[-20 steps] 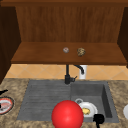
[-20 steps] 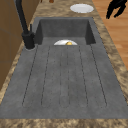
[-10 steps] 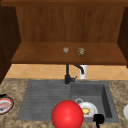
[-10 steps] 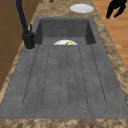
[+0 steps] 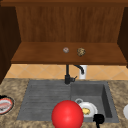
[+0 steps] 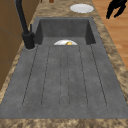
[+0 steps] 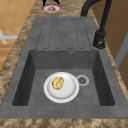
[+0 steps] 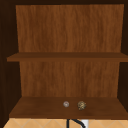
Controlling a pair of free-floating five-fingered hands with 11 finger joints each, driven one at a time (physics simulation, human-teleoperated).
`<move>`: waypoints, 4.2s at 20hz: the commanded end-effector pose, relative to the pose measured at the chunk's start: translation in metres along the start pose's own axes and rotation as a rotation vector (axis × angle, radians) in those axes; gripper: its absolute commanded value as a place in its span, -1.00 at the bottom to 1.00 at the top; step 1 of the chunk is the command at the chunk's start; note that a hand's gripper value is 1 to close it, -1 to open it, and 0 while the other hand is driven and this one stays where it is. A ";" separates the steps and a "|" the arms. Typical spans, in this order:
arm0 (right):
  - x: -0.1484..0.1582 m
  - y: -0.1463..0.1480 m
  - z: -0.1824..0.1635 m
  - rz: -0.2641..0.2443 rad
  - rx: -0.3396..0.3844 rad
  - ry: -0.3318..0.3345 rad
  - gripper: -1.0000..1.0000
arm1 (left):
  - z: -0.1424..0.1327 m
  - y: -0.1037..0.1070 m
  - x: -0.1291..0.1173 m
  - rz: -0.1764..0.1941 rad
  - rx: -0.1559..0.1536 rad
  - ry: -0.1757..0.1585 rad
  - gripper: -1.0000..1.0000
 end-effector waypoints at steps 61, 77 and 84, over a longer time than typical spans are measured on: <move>0.000 0.000 0.000 0.000 0.000 0.000 0.00 | -0.038 0.023 -0.006 -0.004 -0.154 0.103 1.00; 0.000 0.000 0.000 0.000 0.000 0.000 0.00 | -0.072 0.101 0.063 -0.005 -0.201 0.136 1.00; 0.000 0.000 0.000 0.000 0.000 0.000 0.00 | -0.105 0.117 0.101 -0.015 -0.194 0.153 1.00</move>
